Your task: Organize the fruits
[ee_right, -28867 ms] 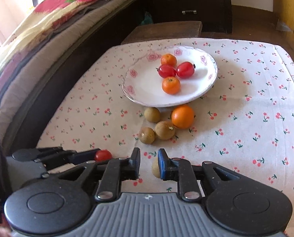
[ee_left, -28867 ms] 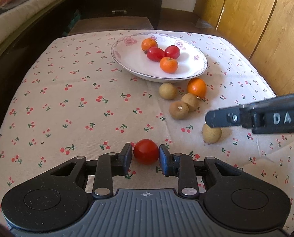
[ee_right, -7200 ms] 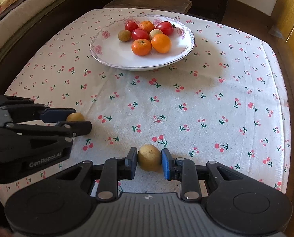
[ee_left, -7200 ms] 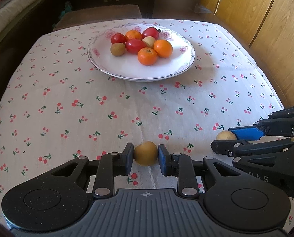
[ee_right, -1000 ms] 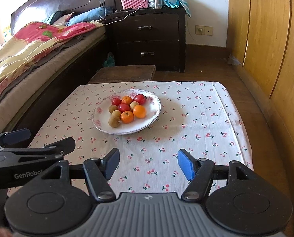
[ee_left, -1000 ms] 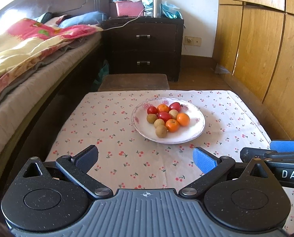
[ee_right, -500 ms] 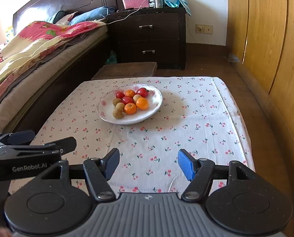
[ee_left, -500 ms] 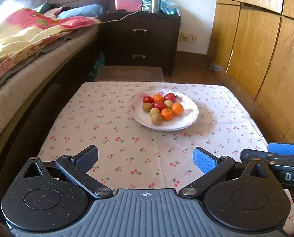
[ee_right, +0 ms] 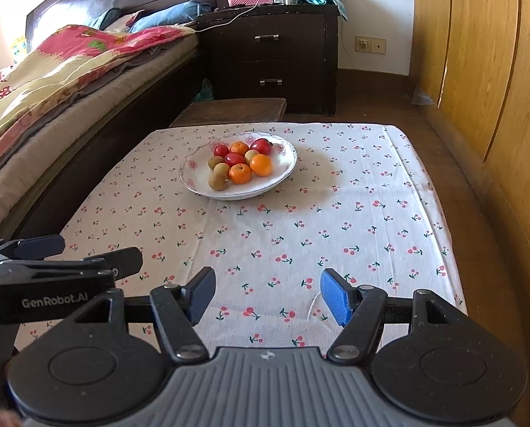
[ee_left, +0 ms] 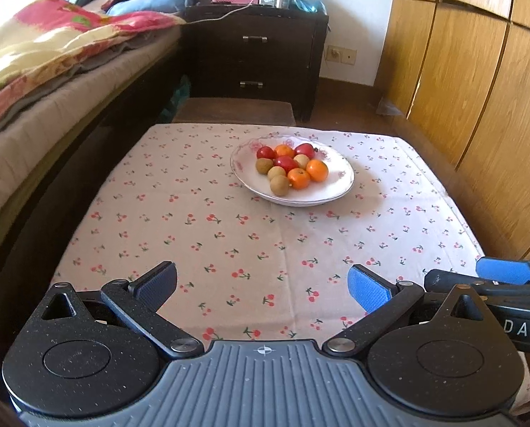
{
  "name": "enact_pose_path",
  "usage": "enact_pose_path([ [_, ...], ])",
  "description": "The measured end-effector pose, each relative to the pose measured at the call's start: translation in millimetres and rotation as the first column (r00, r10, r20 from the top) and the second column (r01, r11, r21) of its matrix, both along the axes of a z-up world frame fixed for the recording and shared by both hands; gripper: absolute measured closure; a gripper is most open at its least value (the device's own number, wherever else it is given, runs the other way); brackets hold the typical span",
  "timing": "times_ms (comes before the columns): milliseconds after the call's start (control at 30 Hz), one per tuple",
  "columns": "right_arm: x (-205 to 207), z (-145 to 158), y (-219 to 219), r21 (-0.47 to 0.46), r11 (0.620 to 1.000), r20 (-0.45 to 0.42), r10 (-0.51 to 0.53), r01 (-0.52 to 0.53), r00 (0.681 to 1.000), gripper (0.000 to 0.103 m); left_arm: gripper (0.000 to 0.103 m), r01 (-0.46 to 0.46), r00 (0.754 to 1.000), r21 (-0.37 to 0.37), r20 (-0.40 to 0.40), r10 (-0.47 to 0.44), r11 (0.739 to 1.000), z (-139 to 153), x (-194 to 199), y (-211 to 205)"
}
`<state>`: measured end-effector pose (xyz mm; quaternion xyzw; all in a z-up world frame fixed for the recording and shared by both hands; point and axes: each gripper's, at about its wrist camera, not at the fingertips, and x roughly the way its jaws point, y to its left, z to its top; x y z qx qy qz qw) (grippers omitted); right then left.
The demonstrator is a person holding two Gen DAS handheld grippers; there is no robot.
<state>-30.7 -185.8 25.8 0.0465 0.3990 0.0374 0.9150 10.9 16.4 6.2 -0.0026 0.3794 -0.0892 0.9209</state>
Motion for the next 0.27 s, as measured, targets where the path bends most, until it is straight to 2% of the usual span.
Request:
enact_pose_path([
  [267, 0.9, -1.5, -0.2, -0.004, 1.000, -0.005, -0.009, 0.009, 1.000, 0.038, 0.000, 0.013, 1.000, 0.051, 0.019, -0.014, 0.999, -1.6, -2.5, -5.0],
])
